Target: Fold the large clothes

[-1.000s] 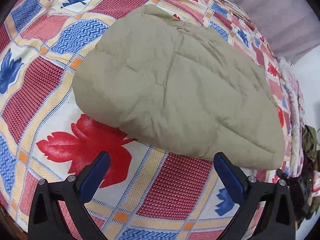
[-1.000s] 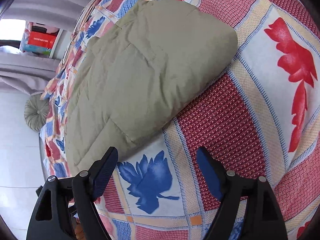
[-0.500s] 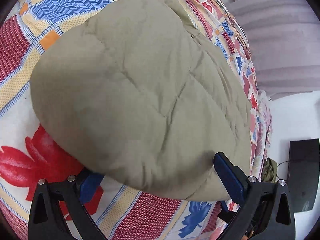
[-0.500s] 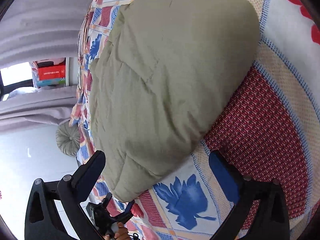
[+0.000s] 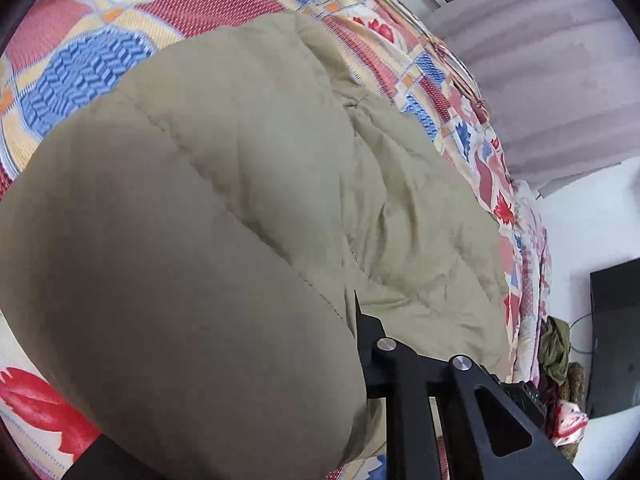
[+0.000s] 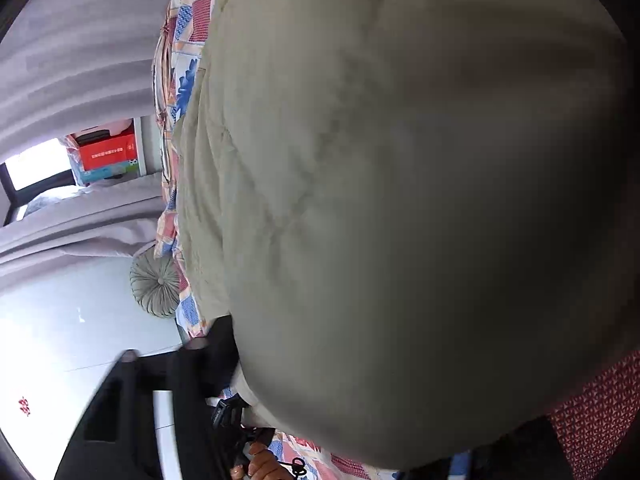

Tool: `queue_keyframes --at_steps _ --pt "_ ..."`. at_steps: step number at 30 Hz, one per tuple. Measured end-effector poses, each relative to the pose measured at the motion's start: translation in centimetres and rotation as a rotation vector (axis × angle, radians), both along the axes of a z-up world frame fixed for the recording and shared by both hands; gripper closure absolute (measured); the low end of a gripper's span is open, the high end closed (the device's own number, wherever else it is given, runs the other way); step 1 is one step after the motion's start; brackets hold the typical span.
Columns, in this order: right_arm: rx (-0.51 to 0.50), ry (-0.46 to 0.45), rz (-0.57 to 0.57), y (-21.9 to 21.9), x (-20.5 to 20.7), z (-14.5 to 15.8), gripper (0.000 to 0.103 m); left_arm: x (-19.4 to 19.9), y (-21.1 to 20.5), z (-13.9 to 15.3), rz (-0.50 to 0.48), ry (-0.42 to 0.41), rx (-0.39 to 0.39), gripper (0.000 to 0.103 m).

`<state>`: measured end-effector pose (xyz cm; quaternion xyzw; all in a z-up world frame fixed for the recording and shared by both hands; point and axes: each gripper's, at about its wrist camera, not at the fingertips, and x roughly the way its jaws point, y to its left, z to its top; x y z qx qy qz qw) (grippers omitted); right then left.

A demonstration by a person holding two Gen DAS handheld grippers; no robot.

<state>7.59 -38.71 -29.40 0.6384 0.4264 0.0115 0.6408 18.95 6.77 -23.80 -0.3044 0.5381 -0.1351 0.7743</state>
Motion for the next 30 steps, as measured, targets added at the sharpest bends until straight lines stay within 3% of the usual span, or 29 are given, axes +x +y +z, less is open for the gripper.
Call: queue_keyframes --at_steps 3,10,15,20,22,23,24,27,30 --pt "-0.002 -0.030 0.007 -0.1 -0.5 0.9 0.073 -1.0 -0.3 2.1 -0.041 -0.045 0.036 0.084" --pt "-0.033 -0.065 0.059 0.3 -3.3 4.1 0.076 -6.2 1.2 5.2 -0.110 -0.062 0.043 0.084" --pt "-0.035 -0.038 0.101 1.8 -9.0 5.4 0.076 -12.2 3.4 4.8 -0.151 0.014 0.033 0.084" --pt "0.017 0.038 0.084 3.6 -15.9 3.9 0.076 -17.1 5.3 1.6 -0.132 0.151 0.058 0.079" --pt "0.029 0.082 0.074 3.7 -17.3 2.9 0.074 -18.2 5.7 0.8 -0.115 0.182 0.102 0.065" --pt "0.036 0.099 0.065 3.9 -17.9 2.3 0.071 -18.5 6.0 0.7 -0.101 0.195 0.133 0.052" --pt "0.039 0.107 0.059 4.0 -18.1 2.1 0.067 -18.7 6.2 0.8 -0.091 0.202 0.159 0.048" --pt "0.020 0.137 0.064 3.8 -18.1 2.6 0.058 -20.1 7.2 2.1 -0.115 0.210 0.201 0.048" --pt "-0.065 0.180 0.140 3.5 -18.1 4.6 0.047 -21.5 7.9 5.0 -0.204 0.183 0.309 0.048"
